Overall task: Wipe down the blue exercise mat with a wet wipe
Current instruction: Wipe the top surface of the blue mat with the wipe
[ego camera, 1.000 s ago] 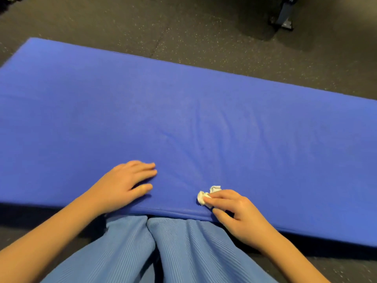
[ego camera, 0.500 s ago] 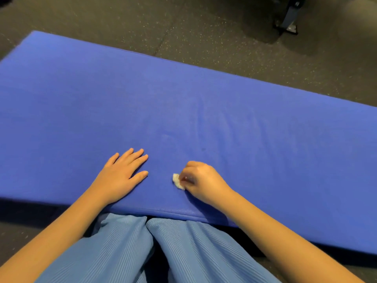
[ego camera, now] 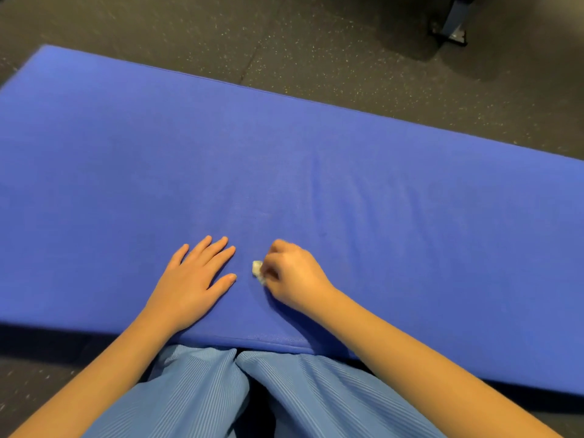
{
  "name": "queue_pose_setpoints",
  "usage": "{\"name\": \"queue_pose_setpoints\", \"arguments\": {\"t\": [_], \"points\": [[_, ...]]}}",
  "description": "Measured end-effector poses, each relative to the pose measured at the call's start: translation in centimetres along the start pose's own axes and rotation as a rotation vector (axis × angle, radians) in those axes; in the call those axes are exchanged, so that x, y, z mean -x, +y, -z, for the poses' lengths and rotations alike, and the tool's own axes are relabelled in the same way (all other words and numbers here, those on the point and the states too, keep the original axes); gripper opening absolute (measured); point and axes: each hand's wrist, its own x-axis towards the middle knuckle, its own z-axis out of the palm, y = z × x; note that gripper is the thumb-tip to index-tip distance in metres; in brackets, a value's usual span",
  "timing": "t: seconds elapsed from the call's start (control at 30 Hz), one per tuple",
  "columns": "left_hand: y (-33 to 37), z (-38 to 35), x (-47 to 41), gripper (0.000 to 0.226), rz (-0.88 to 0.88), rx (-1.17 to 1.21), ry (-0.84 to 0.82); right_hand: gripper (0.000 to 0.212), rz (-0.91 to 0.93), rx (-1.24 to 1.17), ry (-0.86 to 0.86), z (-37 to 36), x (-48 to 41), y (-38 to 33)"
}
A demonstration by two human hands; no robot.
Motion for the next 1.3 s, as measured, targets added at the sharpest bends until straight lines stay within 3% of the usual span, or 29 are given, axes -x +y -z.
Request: {"name": "queue_pose_setpoints", "arguments": {"t": [0.1,0.17,0.23,0.33,0.4,0.5,0.6,0.8,0.97,1.03,1.2,1.3], "points": [[0.2,0.0,0.1,0.083,0.000,0.002,0.013,0.020,0.136,0.000,-0.115,-0.2,1.8,-1.1],[0.2,0.0,0.1,0.082,0.001,0.009,0.018,0.019,0.133,0.010,-0.123,0.4,1.2,-0.3],[0.2,0.1,0.1,0.082,0.001,0.013,0.019,0.023,0.076,0.059,-0.001,0.6,-0.7,1.1],[0.2,0.0,0.1,0.079,-0.006,0.017,0.028,0.022,-0.198,0.073,0.068,0.5,-2.9,1.5],[0.2,-0.1,0.2,0.077,-0.012,0.014,0.048,0.023,-0.238,0.051,0.003,0.6,-2.6,0.4],[0.1,-0.3,0.2,0.072,-0.027,-0.002,0.059,0.027,-0.099,0.026,-0.167,1.2,-0.8,-1.0],[0.0,-0.4,0.2,0.066,-0.041,-0.029,0.077,0.017,-0.044,-0.028,-0.253,2.1,-1.4,0.3],[-0.1,-0.3,0.1,0.059,-0.044,-0.078,0.087,0.013,-0.269,0.006,0.043,1.3,-5.0,3.4],[0.3,-0.3,0.2,0.066,-0.046,-0.122,0.071,0.011,-0.062,-0.052,-0.125,1.7,-1.7,2.3],[0.6,-0.3,0.1,0.067,-0.042,-0.129,0.051,0.011,-0.064,-0.070,-0.145,2.1,-2.0,3.2],[0.5,-0.2,0.0,0.065,-0.051,-0.104,0.034,0.013,-0.215,-0.085,0.083,1.1,-4.0,4.4],[0.0,0.6,-1.5,0.073,-0.076,-0.028,0.025,0.020,-0.105,-0.086,0.141,0.4,-3.2,4.1]]}}
